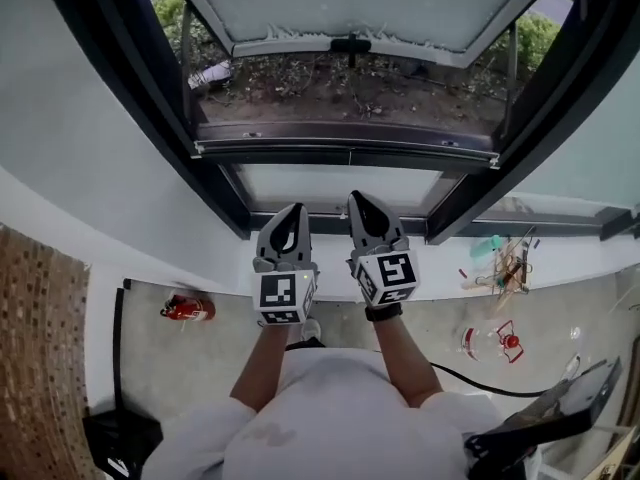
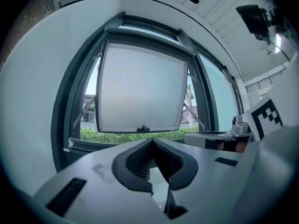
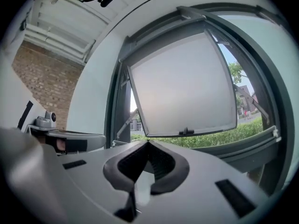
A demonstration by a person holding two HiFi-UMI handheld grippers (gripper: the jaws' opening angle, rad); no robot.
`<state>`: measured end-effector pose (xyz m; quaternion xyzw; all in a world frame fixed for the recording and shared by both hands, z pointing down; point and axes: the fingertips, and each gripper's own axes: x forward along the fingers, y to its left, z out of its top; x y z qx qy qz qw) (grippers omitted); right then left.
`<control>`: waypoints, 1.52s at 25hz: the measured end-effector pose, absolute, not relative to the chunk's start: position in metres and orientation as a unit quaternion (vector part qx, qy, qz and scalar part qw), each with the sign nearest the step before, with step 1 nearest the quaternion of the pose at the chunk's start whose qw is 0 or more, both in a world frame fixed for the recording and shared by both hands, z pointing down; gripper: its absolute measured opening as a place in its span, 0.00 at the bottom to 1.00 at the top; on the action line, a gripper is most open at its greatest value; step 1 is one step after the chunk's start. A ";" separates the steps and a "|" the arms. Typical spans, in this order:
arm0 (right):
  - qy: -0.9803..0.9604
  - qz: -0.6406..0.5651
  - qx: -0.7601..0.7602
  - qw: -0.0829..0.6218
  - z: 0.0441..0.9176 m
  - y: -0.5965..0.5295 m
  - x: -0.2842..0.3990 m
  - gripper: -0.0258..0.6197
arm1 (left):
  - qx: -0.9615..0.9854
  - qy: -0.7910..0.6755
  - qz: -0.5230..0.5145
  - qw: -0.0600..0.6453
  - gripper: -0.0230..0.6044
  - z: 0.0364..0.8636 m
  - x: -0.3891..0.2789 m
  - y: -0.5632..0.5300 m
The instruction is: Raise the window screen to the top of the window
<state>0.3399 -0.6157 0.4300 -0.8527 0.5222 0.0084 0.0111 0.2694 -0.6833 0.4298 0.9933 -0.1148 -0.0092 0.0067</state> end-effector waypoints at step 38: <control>0.505 -0.185 -0.842 -0.029 0.606 -0.677 0.479 0.24 | 0.832 -0.015 0.253 -0.493 0.18 0.532 0.446 -0.745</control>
